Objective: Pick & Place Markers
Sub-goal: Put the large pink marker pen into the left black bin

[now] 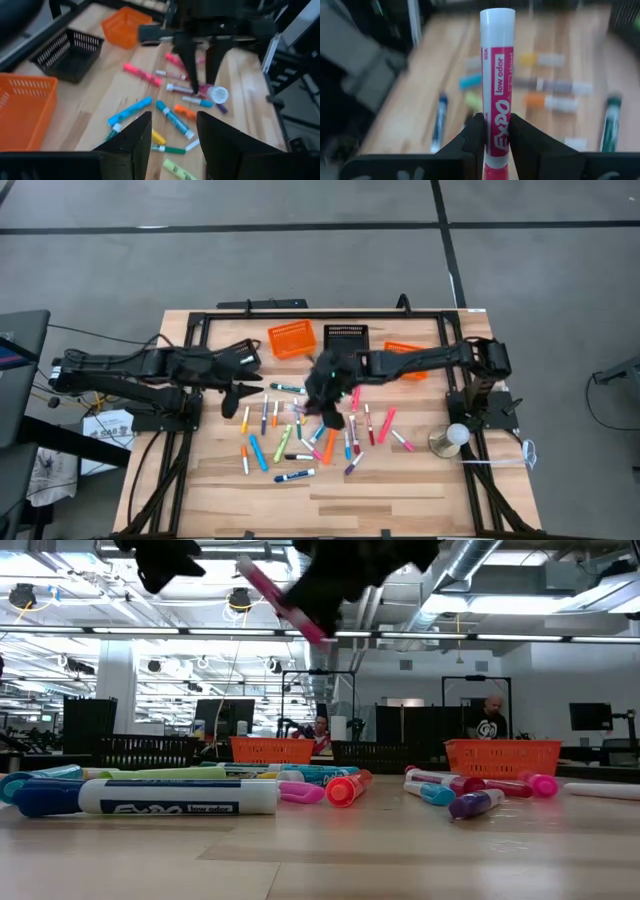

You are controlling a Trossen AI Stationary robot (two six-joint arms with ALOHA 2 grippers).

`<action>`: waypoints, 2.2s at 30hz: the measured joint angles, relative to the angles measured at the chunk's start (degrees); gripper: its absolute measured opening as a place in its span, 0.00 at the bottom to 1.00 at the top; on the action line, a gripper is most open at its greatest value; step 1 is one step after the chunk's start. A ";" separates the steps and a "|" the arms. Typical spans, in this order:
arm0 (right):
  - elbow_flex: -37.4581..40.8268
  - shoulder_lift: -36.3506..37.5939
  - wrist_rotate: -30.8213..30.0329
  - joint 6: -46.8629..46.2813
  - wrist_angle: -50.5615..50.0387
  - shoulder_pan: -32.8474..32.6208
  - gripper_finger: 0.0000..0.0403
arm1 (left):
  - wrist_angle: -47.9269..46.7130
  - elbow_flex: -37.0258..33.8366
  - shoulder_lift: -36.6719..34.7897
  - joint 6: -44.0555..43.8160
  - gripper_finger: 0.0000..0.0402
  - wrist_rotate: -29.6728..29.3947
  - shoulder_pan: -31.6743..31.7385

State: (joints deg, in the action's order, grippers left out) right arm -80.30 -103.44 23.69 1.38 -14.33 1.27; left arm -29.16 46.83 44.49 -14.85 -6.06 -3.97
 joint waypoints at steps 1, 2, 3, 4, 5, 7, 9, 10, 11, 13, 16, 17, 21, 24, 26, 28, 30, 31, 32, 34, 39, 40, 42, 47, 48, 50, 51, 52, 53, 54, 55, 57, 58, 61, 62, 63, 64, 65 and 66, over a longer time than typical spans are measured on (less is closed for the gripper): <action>0.00 0.00 1.57 -1.42 3.19 0.90 0.16 | 0.06 0.00 -0.79 -0.02 0.39 0.00 0.00; 0.00 0.00 3.19 -3.08 6.89 1.72 0.16 | 0.09 0.00 -1.78 -0.10 0.39 0.00 0.00; 0.00 0.00 4.66 -4.62 10.58 2.50 0.16 | 0.13 0.00 -2.47 -0.13 0.39 0.00 0.00; 0.00 0.02 5.83 -6.03 14.14 3.23 0.16 | 0.73 0.00 -3.07 -0.13 0.39 -0.05 0.00; -0.02 0.04 6.49 -7.34 17.64 3.83 0.16 | 1.18 0.00 -3.67 -0.13 0.39 -0.05 0.00; -0.01 0.04 6.67 -10.02 23.43 4.82 0.16 | 2.94 -0.33 -4.25 -0.15 0.39 -0.09 0.00; -0.02 0.04 6.59 -12.51 28.76 5.46 0.16 | 7.21 -1.61 -4.60 0.00 0.39 0.20 -0.02; -0.02 0.05 6.57 -13.20 30.93 5.68 0.16 | 9.82 -2.46 -4.75 0.02 0.39 0.45 -0.04; -0.02 0.13 6.52 -13.37 32.43 5.69 0.16 | 12.59 -3.45 -4.69 0.04 0.39 0.80 -0.03; -0.02 0.13 6.32 -13.41 33.79 5.63 0.16 | 17.74 -5.30 -4.57 1.12 0.39 1.74 -0.02; -0.02 0.13 5.06 -13.42 33.34 5.28 0.16 | 25.60 -8.10 -4.59 2.49 0.39 2.03 -0.02; -0.02 0.13 4.61 -13.43 33.07 5.11 0.16 | 27.63 -8.76 -4.59 2.52 0.39 2.01 -0.02; -0.02 0.13 4.43 -13.46 33.01 4.96 0.16 | 35.04 -10.67 -4.16 2.54 0.39 2.03 0.00; -0.02 0.13 3.94 -13.64 33.04 4.75 0.16 | 37.81 -11.21 -2.57 2.58 0.39 2.03 0.00; -0.02 0.11 3.25 -14.56 33.46 4.56 0.16 | 39.09 -11.23 -0.89 2.51 0.39 2.03 0.00; -0.02 0.13 3.28 -15.12 33.71 4.35 0.16 | 40.30 -11.23 1.29 2.56 0.39 2.03 -0.02; 0.00 0.09 3.28 -15.09 33.48 4.11 0.16 | 41.40 -11.28 3.06 2.57 0.39 2.09 -0.04; 0.00 0.04 3.15 -15.16 33.61 4.00 0.16 | 42.23 -11.26 3.74 2.59 0.39 2.02 0.16; 0.00 0.04 3.16 -15.43 33.39 3.93 0.16 | 42.75 -11.28 4.32 2.60 0.39 2.19 0.27; 0.00 0.08 3.25 -16.29 33.42 3.84 0.16 | 43.84 -11.28 4.93 2.59 0.39 2.24 0.77; -0.02 0.26 3.06 -16.45 33.69 3.75 0.16 | 46.47 -11.32 5.29 3.66 0.39 2.18 1.31; -0.04 0.26 3.08 -16.45 33.71 3.75 0.16 | 46.70 -11.32 5.29 4.05 0.39 2.18 1.31; -0.04 0.26 3.05 -16.45 33.71 3.75 0.16 | 46.83 -11.32 5.31 4.16 0.39 2.11 1.31; -0.18 0.28 2.92 -16.51 33.81 3.73 0.16 | 48.97 -11.39 5.40 4.13 0.39 1.90 1.31; -0.21 0.28 2.86 -16.54 33.91 3.70 0.16 | 49.73 -11.39 5.44 4.13 0.39 1.81 1.31; -0.24 0.20 2.39 -16.54 33.32 3.64 0.16 | 51.95 -11.32 5.53 4.20 0.39 1.05 1.40; -0.04 -0.09 2.07 -16.53 32.72 3.55 0.16 | 52.60 -11.17 5.38 4.23 0.39 0.69 1.49; 0.11 -0.38 1.65 -16.61 32.21 3.46 0.16 | 53.02 -11.17 5.29 4.22 0.39 0.68 1.53; 0.13 -0.44 1.74 -16.58 31.72 3.46 0.16 | 53.36 -11.17 5.34 4.22 0.39 0.72 1.51; 0.13 -0.38 1.79 -16.56 31.84 3.46 0.16 | 53.70 -11.18 5.47 4.26 0.39 0.77 1.46; 0.08 -0.13 1.86 -16.54 32.07 3.46 0.16 | 54.03 -11.25 5.48 4.25 0.39 0.90 1.41; -0.08 0.04 1.83 -16.43 32.08 3.32 0.16 | 54.80 -11.21 5.45 4.30 0.39 0.58 1.42; -0.06 0.03 1.78 -16.41 31.85 3.22 0.16 | 54.80 -11.21 5.52 4.29 0.39 0.50 1.47; 0.00 -0.07 1.78 -16.15 31.70 3.33 0.16 | 54.13 -11.23 5.98 4.30 0.39 0.63 1.41; 0.00 -0.07 1.76 -16.13 31.92 3.30 0.16 | 54.05 -11.23 5.99 4.28 0.39 0.83 1.38; 0.00 -0.07 1.76 -16.13 31.96 3.24 0.16 | 54.07 -11.23 5.99 4.28 0.39 0.87 1.40; 0.00 -0.07 1.77 -16.13 31.93 3.27 0.16 | 53.98 -11.22 5.96 4.19 0.39 0.84 1.40; 0.00 -0.07 1.77 -16.12 31.87 3.27 0.16 | 53.85 -11.23 5.96 4.07 0.39 0.81 1.40; 0.00 -0.07 1.77 -16.08 31.88 3.33 0.16 | 53.67 -11.23 5.96 3.99 0.39 1.06 1.39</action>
State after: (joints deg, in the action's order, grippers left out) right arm -80.29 -103.50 25.45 -14.69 17.55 4.60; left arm 24.51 35.60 50.46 -10.86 -5.00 -2.58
